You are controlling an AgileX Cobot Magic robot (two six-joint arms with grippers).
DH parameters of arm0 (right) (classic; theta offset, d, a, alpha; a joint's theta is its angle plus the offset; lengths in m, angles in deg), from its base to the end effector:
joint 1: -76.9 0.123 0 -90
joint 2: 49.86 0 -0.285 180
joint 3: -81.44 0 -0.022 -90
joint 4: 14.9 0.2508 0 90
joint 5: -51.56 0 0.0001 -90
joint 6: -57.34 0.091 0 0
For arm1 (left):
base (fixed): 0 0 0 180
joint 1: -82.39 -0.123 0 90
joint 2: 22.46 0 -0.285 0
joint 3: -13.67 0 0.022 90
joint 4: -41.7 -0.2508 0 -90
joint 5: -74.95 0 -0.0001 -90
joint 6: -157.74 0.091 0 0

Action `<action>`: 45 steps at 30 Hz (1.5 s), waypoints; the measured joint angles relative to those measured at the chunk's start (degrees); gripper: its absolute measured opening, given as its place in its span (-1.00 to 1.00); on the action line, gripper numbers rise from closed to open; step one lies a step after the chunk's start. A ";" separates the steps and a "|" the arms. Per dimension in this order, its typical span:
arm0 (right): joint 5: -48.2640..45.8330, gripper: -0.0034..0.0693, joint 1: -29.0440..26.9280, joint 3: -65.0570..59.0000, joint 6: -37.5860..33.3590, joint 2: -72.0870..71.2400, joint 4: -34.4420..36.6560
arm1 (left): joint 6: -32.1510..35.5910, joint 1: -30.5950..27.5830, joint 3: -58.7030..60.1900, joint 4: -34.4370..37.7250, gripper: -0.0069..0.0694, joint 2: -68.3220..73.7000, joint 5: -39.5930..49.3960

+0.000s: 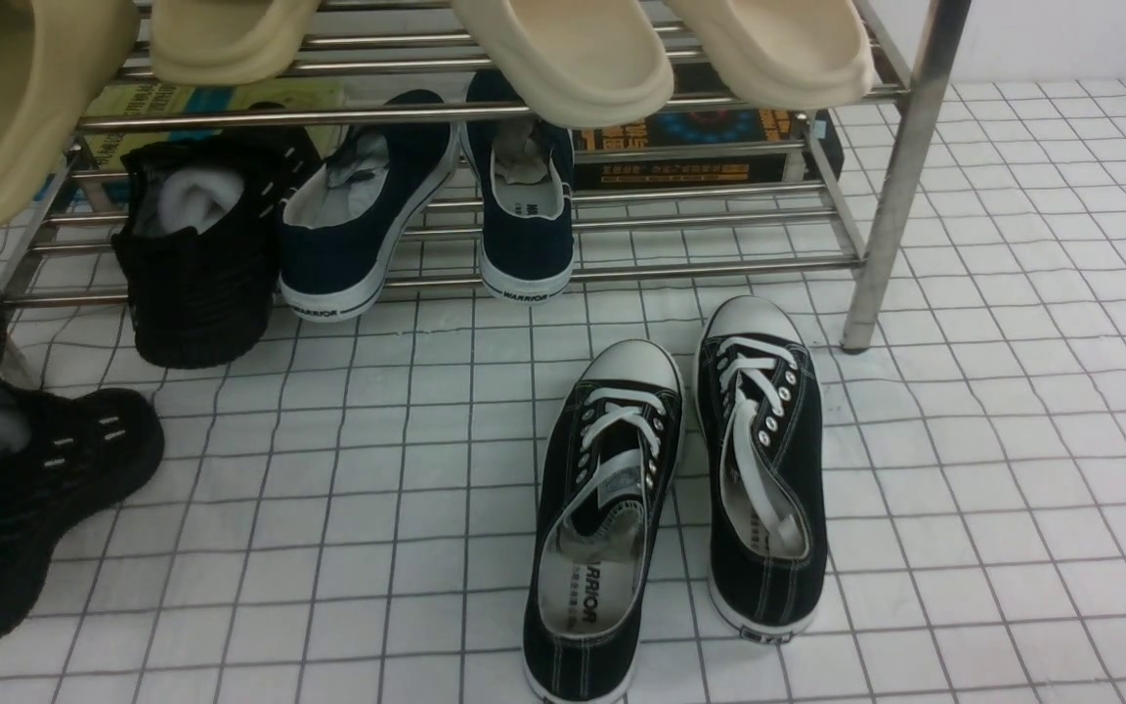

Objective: Take the shoes off the shelf with your hand from the white checkered tablecloth.
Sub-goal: 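Set the held shoe down on the floor in front of the rack with the left gripper, then grasp the leftmost shoe on the bottom shelf of the shoe rack with the left gripper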

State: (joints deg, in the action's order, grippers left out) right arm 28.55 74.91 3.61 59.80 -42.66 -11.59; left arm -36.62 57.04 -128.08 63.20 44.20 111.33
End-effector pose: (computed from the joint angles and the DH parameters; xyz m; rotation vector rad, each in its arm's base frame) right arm 0.0517 0.0003 0.1741 0.1078 1.8824 0.0633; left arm 0.1828 0.0647 0.2740 -1.0771 2.1776 -0.3184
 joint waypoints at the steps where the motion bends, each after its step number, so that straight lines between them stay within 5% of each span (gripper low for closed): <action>1: 0.00 -0.25 0.00 0.00 0.00 0.00 0.00 | 0.29 0.00 0.00 -2.25 -0.67 0.07 1.99; 8: 0.00 -0.25 0.00 0.00 0.00 0.00 0.00 | 1.91 0.00 0.00 -9.41 -0.36 0.52 5.01; 13: 0.00 -0.25 0.00 0.00 0.00 0.00 0.00 | 2.49 0.00 -0.96 -9.84 0.00 0.52 7.72; 17: 0.00 -0.25 0.00 0.00 0.00 0.00 0.00 | 3.77 0.00 -6.10 -9.84 0.11 0.52 12.24; 20: 0.00 -0.25 0.00 0.00 0.00 0.00 0.00 | 5.70 0.00 -11.48 -9.66 -0.03 0.87 13.95; 27: 0.00 -0.25 0.00 0.00 0.00 0.00 0.00 | 11.23 0.00 -24.36 -8.40 -0.77 9.09 18.74; 36: 0.00 -0.25 0.00 0.00 0.00 0.00 0.00 | 21.28 0.46 -33.41 -1.46 -0.81 23.73 19.14; 45: 0.00 -0.25 0.00 0.00 0.00 0.00 0.05 | 25.18 7.17 -39.39 -0.60 -0.81 29.01 9.98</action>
State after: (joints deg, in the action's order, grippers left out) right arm 28.55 74.91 3.61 59.80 -42.66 -11.54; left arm -11.44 64.21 -167.48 62.59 73.21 121.31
